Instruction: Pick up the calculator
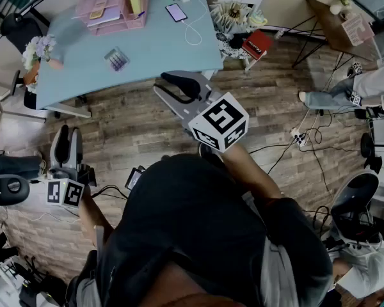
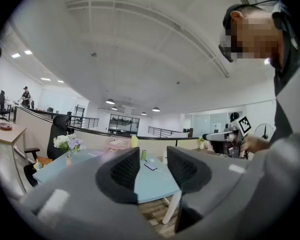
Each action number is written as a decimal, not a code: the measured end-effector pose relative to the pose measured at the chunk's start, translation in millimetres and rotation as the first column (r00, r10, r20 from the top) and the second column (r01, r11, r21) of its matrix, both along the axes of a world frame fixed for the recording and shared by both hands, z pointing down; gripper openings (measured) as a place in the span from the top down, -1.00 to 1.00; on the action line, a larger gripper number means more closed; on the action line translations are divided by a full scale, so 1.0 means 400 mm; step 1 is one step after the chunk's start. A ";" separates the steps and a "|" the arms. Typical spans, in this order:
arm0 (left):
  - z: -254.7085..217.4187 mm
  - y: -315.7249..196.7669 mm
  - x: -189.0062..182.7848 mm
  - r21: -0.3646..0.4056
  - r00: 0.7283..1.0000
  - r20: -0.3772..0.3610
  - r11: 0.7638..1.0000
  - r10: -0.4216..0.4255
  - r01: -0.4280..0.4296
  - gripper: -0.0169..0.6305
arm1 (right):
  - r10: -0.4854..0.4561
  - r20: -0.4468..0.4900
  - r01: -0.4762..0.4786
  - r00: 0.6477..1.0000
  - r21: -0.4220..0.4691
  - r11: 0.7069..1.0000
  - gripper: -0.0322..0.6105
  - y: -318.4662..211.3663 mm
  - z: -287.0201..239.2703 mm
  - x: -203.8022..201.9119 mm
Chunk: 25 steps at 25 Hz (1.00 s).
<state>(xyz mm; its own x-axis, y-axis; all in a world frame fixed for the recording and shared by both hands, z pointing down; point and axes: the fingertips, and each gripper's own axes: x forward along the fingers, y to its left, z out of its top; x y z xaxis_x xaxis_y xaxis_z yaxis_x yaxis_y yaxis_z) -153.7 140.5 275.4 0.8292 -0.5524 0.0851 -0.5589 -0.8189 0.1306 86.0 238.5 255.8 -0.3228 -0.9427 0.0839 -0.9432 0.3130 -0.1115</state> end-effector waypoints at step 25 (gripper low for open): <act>0.038 -0.101 -0.018 -0.002 0.997 -0.037 0.998 -0.063 0.063 0.27 | -0.037 0.046 0.039 0.998 -0.055 0.998 0.59 -0.144 0.046 0.006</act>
